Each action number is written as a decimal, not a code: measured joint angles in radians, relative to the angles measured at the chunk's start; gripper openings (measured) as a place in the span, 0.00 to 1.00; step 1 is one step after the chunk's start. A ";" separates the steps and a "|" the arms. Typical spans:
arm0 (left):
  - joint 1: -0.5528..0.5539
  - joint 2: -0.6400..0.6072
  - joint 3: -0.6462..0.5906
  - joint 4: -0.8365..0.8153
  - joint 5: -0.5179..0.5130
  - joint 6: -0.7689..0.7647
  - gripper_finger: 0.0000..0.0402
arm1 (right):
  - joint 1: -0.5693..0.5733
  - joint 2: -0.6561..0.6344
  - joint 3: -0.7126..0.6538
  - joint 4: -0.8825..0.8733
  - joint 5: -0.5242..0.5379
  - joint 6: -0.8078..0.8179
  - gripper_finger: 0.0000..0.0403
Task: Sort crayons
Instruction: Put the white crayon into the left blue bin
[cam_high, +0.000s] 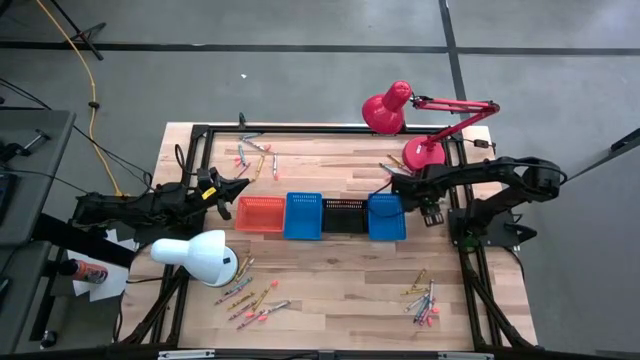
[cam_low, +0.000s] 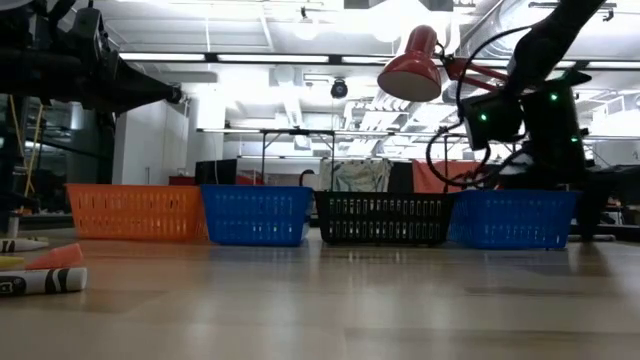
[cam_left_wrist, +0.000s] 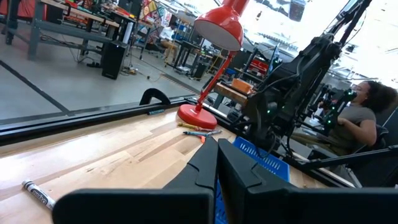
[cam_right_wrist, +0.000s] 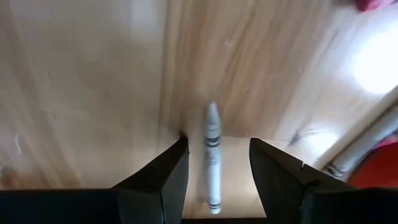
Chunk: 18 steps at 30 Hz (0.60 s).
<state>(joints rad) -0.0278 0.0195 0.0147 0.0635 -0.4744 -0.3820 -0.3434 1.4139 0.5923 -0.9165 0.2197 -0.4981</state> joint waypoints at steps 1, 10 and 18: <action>0.000 0.000 0.000 0.000 0.000 0.000 0.00 | -0.004 -0.001 -0.006 -0.004 0.000 0.000 0.41; 0.000 0.000 0.000 0.000 0.000 0.000 0.00 | -0.005 -0.002 -0.015 0.021 -0.014 -0.004 0.31; 0.000 0.000 0.000 0.000 0.000 0.000 0.00 | -0.004 0.000 -0.016 0.017 -0.010 0.001 0.05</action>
<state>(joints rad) -0.0278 0.0196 0.0144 0.0635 -0.4740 -0.3820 -0.3477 1.4136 0.5766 -0.8993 0.2101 -0.4974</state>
